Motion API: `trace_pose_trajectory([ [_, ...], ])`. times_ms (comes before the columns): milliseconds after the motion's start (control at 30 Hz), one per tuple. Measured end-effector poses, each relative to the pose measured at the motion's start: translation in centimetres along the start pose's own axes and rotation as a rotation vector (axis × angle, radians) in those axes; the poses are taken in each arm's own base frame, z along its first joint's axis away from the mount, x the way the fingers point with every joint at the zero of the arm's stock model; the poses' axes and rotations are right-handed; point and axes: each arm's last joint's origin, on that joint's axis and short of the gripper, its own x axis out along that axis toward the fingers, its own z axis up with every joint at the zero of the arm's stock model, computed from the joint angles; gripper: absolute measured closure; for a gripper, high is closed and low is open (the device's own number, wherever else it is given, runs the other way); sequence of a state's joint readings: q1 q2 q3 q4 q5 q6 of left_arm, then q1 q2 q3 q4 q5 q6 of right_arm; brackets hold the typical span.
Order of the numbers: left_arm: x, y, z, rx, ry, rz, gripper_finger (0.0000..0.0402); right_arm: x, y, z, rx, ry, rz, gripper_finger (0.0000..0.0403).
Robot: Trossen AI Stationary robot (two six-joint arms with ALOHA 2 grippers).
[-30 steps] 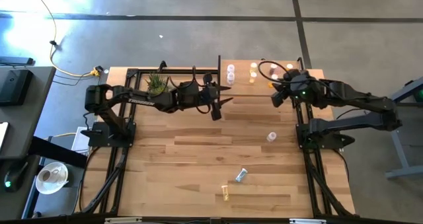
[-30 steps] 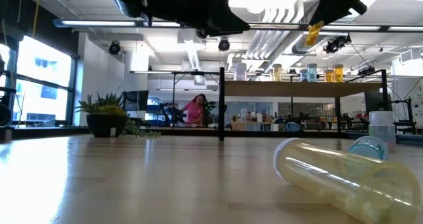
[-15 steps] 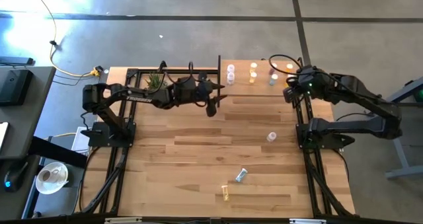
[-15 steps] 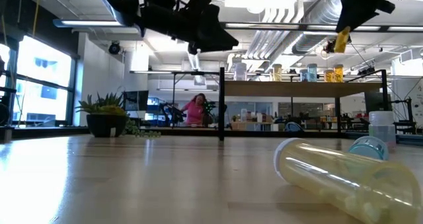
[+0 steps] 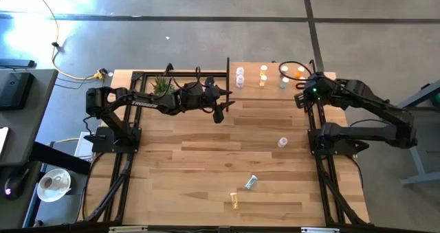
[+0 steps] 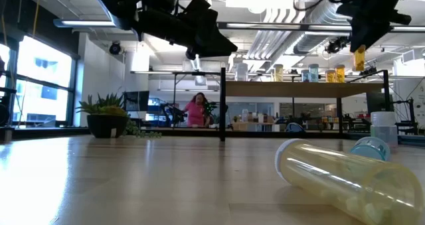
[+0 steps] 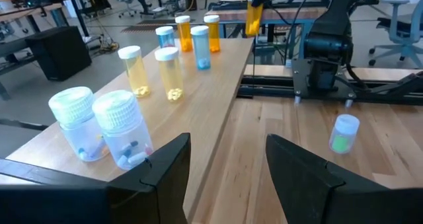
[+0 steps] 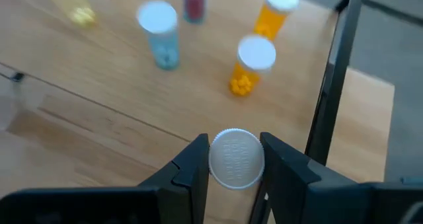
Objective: Pick and place medicine bottles onto shelf by color
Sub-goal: Put the orange pill bottle aligned with the other orange pill bottles on the shelf
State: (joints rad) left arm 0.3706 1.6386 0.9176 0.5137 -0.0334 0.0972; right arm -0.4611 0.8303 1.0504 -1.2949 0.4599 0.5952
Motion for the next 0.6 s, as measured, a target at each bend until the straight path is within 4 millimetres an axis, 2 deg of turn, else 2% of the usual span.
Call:
trace_pose_trajectory([
  [200, 0.0, 0.0, 0.0, 0.003, 0.000, 0.000, 0.0216, 1.7, 0.4, -0.6, 0.035, 0.009, -0.016, 0.0297],
  [600, 0.0, 0.0, 0.0, 0.003, 0.001, 0.000, 0.0216, 3.0, 0.2, 0.2, 0.039, 0.020, -0.074, 0.0297],
])
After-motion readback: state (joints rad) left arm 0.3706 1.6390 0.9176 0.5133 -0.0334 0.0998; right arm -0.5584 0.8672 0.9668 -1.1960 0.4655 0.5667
